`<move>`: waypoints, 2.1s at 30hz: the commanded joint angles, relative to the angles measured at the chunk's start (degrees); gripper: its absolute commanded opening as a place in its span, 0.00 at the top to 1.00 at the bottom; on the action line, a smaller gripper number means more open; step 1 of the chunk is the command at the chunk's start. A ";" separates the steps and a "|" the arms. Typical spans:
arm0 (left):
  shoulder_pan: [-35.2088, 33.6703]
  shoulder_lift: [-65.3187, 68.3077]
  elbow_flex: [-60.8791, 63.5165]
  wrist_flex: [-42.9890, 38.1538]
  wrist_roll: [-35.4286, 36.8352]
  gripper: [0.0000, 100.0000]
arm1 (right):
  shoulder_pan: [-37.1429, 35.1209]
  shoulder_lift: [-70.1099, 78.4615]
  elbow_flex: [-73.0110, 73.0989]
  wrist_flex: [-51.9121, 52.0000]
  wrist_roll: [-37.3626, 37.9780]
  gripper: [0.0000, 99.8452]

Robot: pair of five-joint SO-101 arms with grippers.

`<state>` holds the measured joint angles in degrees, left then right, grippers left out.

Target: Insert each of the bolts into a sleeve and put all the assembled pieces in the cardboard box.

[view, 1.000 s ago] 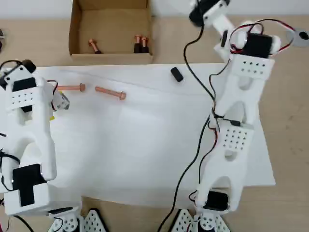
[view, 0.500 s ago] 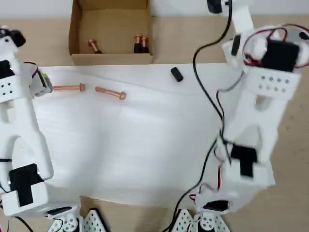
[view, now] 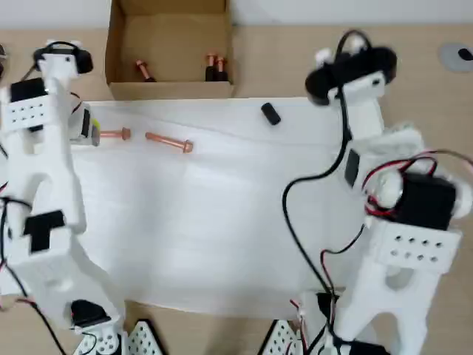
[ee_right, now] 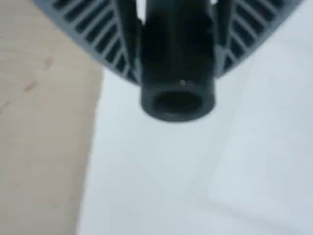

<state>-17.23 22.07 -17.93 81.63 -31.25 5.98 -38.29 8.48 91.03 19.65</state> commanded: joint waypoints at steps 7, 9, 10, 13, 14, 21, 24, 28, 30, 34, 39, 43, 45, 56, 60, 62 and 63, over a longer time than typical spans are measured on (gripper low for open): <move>6.15 11.74 -19.25 14.24 -27.34 0.83 | -0.31 -7.16 12.88 -2.37 2.99 0.99; 5.98 13.23 -22.33 15.74 -32.18 0.83 | -0.31 -8.92 15.34 -2.37 3.16 0.99; 5.80 13.76 -23.56 15.91 -33.41 0.83 | -0.31 -9.89 16.66 -2.37 3.16 0.99; 5.10 14.46 -26.29 16.00 -34.55 0.83 | -0.31 -12.62 20.88 -2.46 4.31 0.99; 4.84 14.64 -26.99 16.00 -34.37 0.83 | -0.31 -13.58 22.11 -2.55 4.40 0.99; 5.19 14.90 -29.19 16.09 -25.49 0.83 | -0.31 -17.10 24.75 -2.64 5.36 0.99; 4.48 15.16 -28.40 16.00 -21.27 0.83 | -0.31 -17.10 24.75 -2.73 5.45 0.99; 4.75 17.71 -28.48 15.47 -23.74 0.83 | -0.31 -17.10 24.75 -2.81 5.54 0.99; 5.19 18.51 -28.48 15.56 -28.04 0.83 | -0.31 -17.10 24.75 -2.81 5.80 0.99; 5.10 19.03 -28.48 15.47 -42.90 0.83 | -0.31 -17.27 26.15 -4.04 9.32 0.99; 7.74 18.86 -31.65 15.47 -53.89 0.83 | -0.31 -17.27 29.67 -6.77 11.87 0.99; 10.37 19.74 -38.68 12.48 -57.93 0.83 | -0.31 -17.27 32.84 -9.14 13.98 0.99; 11.78 20.53 -41.32 7.30 -58.20 0.83 | -0.31 -17.27 34.15 -10.73 14.33 0.99; 10.64 26.07 -42.46 -1.32 -42.99 0.83 | -0.31 -17.10 36.09 -14.15 16.26 0.99; 9.49 26.07 -42.55 1.41 -37.19 0.83 | -0.31 -17.01 36.09 -14.15 16.35 0.99; 9.49 25.98 -43.87 6.24 -36.75 0.83 | -0.40 -17.01 36.18 -14.24 16.97 0.99; 9.67 25.98 -45.01 9.41 -36.84 0.83 | -0.40 -17.01 36.18 -14.24 17.23 0.99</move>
<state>-7.30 49.05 -58.73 85.23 -69.14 5.98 -54.46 44.79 77.85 35.82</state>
